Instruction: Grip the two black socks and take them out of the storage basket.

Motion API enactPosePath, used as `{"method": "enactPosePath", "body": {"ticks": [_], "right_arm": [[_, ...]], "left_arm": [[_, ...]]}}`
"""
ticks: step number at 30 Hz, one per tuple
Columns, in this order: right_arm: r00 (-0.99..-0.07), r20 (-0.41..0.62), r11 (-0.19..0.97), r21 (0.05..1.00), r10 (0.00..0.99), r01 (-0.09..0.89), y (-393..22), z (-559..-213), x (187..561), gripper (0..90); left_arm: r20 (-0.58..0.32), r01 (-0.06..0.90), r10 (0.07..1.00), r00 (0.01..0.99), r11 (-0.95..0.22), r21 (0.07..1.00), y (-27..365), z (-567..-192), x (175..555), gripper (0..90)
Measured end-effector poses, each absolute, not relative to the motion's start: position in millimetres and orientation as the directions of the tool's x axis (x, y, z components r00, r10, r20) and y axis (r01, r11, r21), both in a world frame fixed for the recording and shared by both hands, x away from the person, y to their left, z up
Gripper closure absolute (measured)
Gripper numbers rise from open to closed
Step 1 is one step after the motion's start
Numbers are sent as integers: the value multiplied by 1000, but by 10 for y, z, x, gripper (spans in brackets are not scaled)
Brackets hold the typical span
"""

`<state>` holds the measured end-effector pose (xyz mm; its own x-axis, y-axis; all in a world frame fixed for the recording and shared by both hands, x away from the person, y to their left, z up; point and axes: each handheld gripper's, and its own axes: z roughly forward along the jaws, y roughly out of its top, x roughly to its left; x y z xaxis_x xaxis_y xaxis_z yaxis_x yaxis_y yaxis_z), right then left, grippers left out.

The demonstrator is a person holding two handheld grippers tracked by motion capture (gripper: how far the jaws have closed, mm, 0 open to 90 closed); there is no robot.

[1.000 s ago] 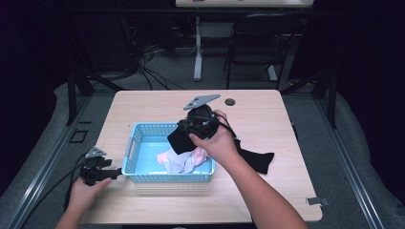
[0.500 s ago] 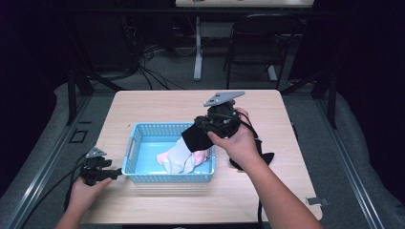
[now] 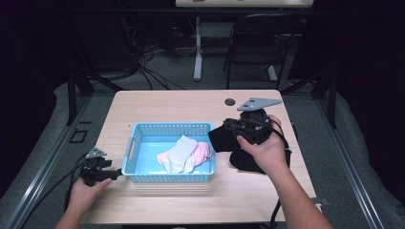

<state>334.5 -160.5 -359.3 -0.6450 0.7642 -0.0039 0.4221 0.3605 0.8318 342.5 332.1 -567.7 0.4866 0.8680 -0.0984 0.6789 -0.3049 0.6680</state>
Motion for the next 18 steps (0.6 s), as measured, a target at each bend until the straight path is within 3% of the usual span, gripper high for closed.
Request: {"method": "enactPosePath", "body": {"ticks": [18], "right_arm": [[-576, 42, 325, 792, 816, 518, -1907, -4115, 3290, 856]], "left_arm": [[-96, 679, 867, 488, -308, 667, 3313, -5678, 3419, 265]]}}
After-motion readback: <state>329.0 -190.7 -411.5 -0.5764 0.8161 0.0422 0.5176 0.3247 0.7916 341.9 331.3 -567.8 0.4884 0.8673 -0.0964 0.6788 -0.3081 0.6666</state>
